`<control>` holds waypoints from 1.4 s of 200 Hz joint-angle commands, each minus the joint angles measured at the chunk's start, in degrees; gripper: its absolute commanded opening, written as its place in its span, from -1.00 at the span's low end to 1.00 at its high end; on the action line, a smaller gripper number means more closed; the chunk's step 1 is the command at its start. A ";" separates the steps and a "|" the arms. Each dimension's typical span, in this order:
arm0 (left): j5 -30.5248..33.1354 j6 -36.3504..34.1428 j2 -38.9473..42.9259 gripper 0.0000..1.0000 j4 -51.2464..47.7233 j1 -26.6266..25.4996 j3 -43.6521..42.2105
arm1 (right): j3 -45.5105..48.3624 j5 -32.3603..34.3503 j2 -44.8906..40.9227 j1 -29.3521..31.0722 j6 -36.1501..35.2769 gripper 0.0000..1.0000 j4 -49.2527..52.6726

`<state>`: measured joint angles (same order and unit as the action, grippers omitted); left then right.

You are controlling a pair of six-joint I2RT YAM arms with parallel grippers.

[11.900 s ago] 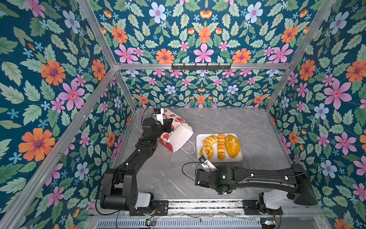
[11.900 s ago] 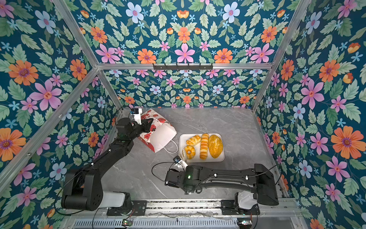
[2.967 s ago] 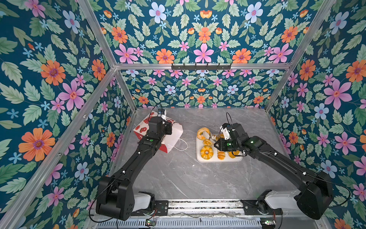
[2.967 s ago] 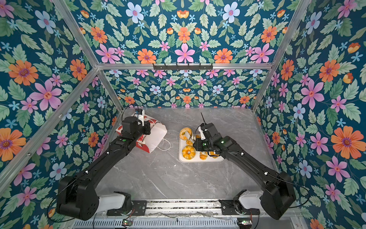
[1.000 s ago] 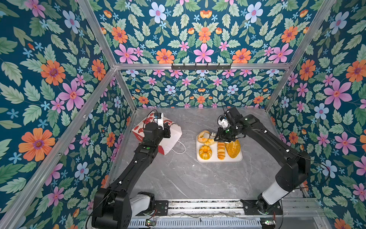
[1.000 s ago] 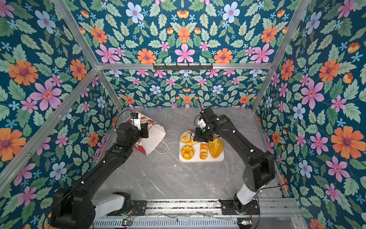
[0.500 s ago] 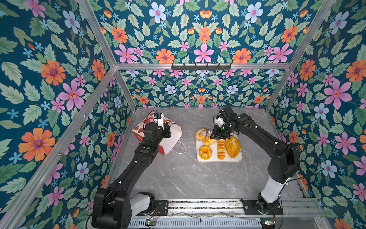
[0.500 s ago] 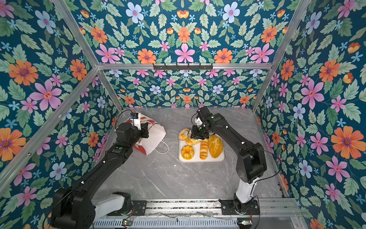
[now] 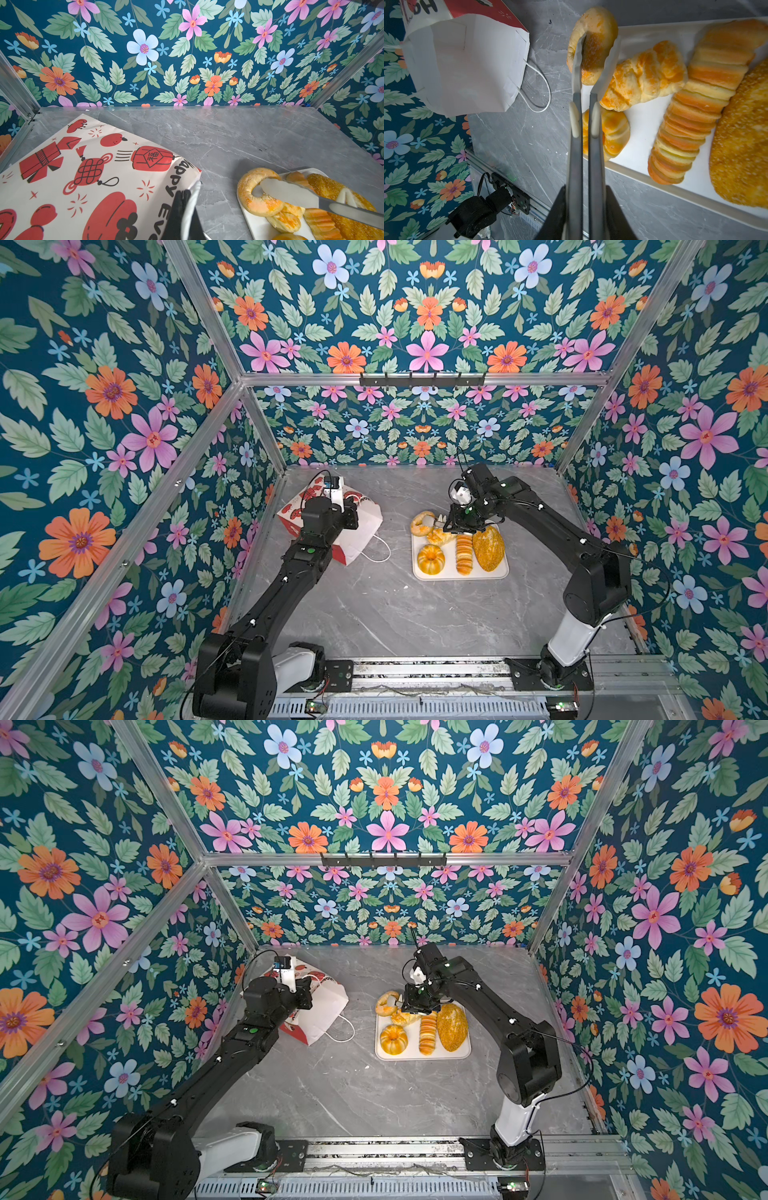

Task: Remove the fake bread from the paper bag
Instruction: 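Lower the small yellow ring onto the tray with the right gripper's tongs, then open the tongs and withdraw the right gripper away from the tray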

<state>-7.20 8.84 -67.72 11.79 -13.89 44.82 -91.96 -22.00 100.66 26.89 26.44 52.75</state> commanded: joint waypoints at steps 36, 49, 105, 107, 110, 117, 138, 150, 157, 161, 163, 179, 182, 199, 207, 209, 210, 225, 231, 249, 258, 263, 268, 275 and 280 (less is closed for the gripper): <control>-0.53 0.19 -0.40 -1.00 1.26 0.04 0.36 | -1.76 -2.76 1.55 -0.50 -0.68 -0.72 3.24; -0.53 0.23 -0.17 -1.00 1.13 0.08 0.42 | -1.83 -3.31 2.11 -0.52 -1.07 -0.71 3.58; -0.35 0.13 -0.13 -1.00 1.13 0.01 0.24 | -0.62 -1.92 0.95 -0.53 -0.84 -0.51 3.63; -0.36 0.19 -0.13 -1.00 1.13 0.05 0.31 | -0.53 -1.87 0.90 -0.53 -0.83 -0.50 3.60; -0.36 0.13 -0.13 -1.00 1.17 0.05 0.32 | -0.42 -1.76 0.79 -0.48 -0.86 -0.48 3.52; -0.36 0.12 -0.14 -1.00 1.21 0.07 0.30 | -0.38 -1.44 0.68 -0.52 -0.71 -0.44 3.49; -0.27 0.12 -0.13 -1.00 1.17 0.04 0.28 | -0.32 -1.38 0.30 -0.51 -0.82 -0.31 3.60; -0.27 0.12 -0.05 -1.00 1.13 0.07 0.18 | -0.28 -1.29 -0.01 -0.51 -0.84 -0.28 3.54; -0.27 0.15 0.04 -1.00 1.13 0.01 0.22 | -0.32 -1.13 -0.12 -0.46 -0.86 -0.27 3.58; -0.20 0.15 0.04 -1.00 1.13 0.00 0.11 | -0.32 -1.11 -0.18 -0.50 -0.79 -0.26 3.50; -0.19 0.22 0.00 -1.00 1.13 0.05 0.10 | -0.26 -1.07 -0.22 -0.52 -0.91 -0.25 3.50; -0.22 0.12 0.04 -1.00 1.13 0.02 0.19 | -0.23 -0.85 -0.21 -0.51 -0.95 -0.25 3.41; -0.19 0.15 0.05 -1.00 1.13 0.01 0.18 | -0.23 -0.92 -0.07 -0.45 -0.91 -0.24 3.34; -0.27 0.14 0.04 -1.00 1.13 0.03 0.18 | -0.06 -1.20 -0.44 -0.48 -0.99 -0.23 2.97; -0.27 0.21 0.13 -1.00 1.13 0.03 0.23 | 0.11 -0.95 -0.66 -0.52 -0.95 -0.22 2.76; -0.27 0.21 0.14 -1.00 1.13 0.03 0.24 | 0.05 -0.90 -0.74 -0.52 -0.90 -0.23 2.68; -0.27 0.21 0.14 -1.00 1.13 0.02 0.21 | 0.04 -0.88 -0.73 -0.53 -0.93 -0.22 2.69; -0.23 0.21 0.00 -1.00 1.21 0.02 0.19 | 0.10 -0.77 -0.97 -0.53 -0.95 -0.22 2.49; -0.26 0.26 0.04 -1.00 1.22 0.04 0.25 | 0.03 -0.76 -0.95 -0.53 -0.95 -0.22 2.44; -0.27 0.21 0.04 -1.00 1.13 0.08 0.20 | -0.14 -0.46 -1.30 -0.53 -0.97 -0.22 2.41; -0.18 0.17 0.04 -1.00 1.13 0.04 0.19 | -0.40 0.12 -1.48 -0.51 -1.04 -0.22 2.57; -0.18 0.21 0.06 -1.00 1.13 0.06 0.22 | -0.53 0.55 -1.84 -0.51 -1.02 -0.22 2.70; -0.14 0.17 0.06 -1.00 1.19 0.07 0.25 | -0.65 1.12 -2.05 -0.52 -1.04 -0.22 2.79; -0.09 0.21 0.04 -1.00 1.22 0.07 0.20 | -0.76 1.70 -2.58 -0.50 -1.18 -0.22 2.89; -0.03 0.21 0.05 -1.00 1.22 0.01 0.23 | -0.91 2.20 -2.93 -0.51 -1.27 -0.22 3.00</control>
<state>-7.35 8.99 -67.90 11.90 -13.89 44.82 -92.07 -22.20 99.33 26.35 25.87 55.09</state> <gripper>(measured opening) 0.056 0.390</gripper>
